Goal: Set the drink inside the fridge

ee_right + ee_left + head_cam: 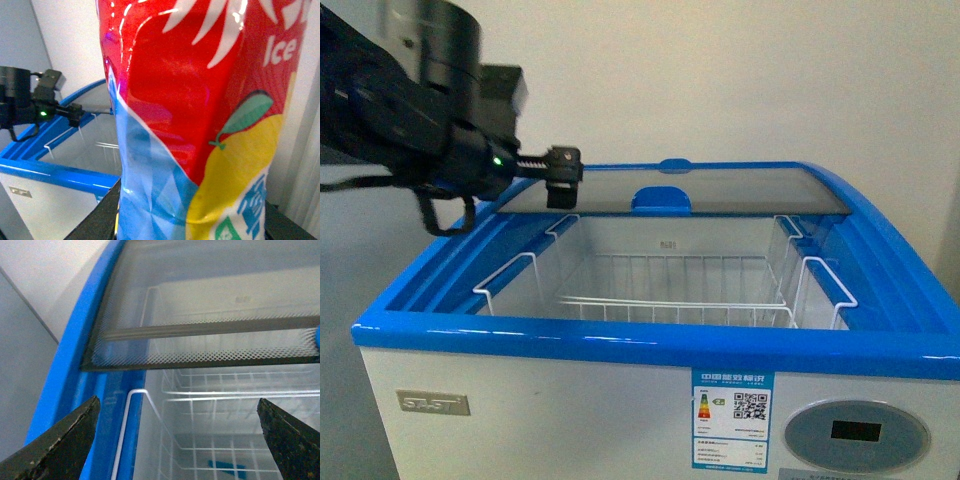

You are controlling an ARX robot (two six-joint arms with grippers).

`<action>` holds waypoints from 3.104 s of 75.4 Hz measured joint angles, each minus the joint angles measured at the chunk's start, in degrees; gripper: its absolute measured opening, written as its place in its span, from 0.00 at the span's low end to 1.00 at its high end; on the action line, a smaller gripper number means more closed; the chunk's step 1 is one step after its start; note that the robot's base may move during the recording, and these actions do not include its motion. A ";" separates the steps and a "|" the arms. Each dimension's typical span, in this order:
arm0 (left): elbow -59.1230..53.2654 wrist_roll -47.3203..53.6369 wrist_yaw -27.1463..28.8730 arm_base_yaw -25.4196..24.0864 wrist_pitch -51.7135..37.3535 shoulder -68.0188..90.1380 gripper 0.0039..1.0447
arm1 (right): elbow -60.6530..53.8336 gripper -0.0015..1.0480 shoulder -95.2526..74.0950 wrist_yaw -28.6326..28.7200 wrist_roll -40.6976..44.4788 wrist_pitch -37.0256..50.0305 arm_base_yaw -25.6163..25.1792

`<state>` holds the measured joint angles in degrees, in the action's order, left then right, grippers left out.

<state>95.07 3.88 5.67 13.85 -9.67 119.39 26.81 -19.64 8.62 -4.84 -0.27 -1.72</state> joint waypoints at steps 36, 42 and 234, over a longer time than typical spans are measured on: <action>-66.93 -3.58 1.20 -6.88 -39.30 -41.07 0.12 | 17.29 0.38 -22.45 18.12 31.61 -31.85 -7.10; -70.69 -3.67 0.20 -7.69 -40.57 -44.92 0.02 | 22.88 0.38 -33.38 15.78 40.54 -24.09 -4.76; -94.20 -3.76 -5.70 -13.64 9.57 -119.01 0.02 | 64.89 0.93 -97.81 -4.76 79.23 16.17 13.68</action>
<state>0.86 0.12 -0.03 0.21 -0.10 0.38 91.70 -117.45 3.86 74.39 15.90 11.97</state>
